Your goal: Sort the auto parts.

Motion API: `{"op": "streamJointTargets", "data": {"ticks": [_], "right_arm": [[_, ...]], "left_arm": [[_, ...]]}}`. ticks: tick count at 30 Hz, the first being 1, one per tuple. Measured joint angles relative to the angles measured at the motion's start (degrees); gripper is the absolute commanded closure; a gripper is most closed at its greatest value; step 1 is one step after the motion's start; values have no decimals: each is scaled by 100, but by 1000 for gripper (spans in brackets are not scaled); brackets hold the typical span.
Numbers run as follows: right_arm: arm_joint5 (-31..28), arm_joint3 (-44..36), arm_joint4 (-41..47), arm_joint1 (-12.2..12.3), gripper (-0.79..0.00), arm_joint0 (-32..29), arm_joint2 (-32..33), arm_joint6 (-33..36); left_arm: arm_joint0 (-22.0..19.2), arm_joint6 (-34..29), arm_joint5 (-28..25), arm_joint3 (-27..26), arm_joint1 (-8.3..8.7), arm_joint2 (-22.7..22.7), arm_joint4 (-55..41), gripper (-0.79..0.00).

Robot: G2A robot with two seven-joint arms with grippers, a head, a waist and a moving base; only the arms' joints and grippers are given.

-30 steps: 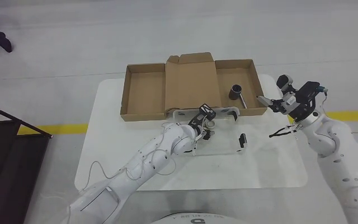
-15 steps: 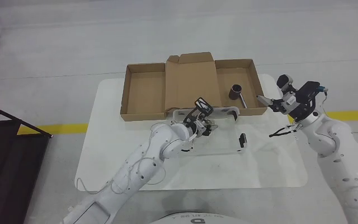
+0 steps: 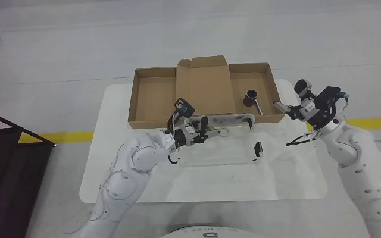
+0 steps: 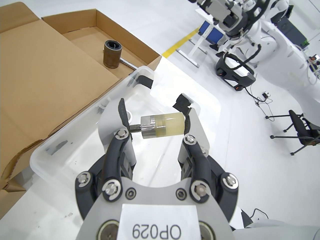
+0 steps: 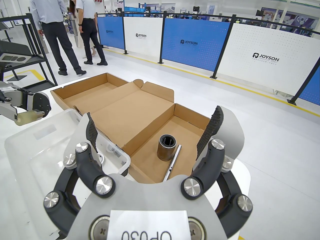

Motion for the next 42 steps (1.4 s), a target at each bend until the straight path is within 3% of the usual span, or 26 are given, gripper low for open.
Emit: {"op": "streamJointTargets", "data": {"ticks": [8,12,17,24,30,37,38,39,40,42], "right_arm": [[0,0,0,0,-785,0,0,0],[0,0,0,0,-785,0,0,0],[0,0,0,0,-785,0,0,0],[0,0,0,0,-785,0,0,0],[0,0,0,0,-785,0,0,0],[0,0,0,0,-785,0,0,0],[0,0,0,0,-785,0,0,0],[0,0,0,0,-785,0,0,0],[0,0,0,0,-785,0,0,0],[0,0,0,0,-785,0,0,0]], "left_arm": [[211,364,-594,-102,101,-154,117,0],[235,722,-553,-126,156,-506,81,0],[203,1064,-292,-189,264,-1253,507,0],[-73,1406,222,872,354,-1790,1342,0],[-441,1828,372,1998,341,-1591,1756,0],[-762,2017,491,2509,305,-1338,1840,0],[-789,2023,520,2542,302,-1320,1845,-175],[-810,2022,548,2568,300,-1304,1848,-557],[-833,2008,593,2588,300,-1286,1878,-785],[-849,1979,662,2593,301,-1263,1928,-785]]}}
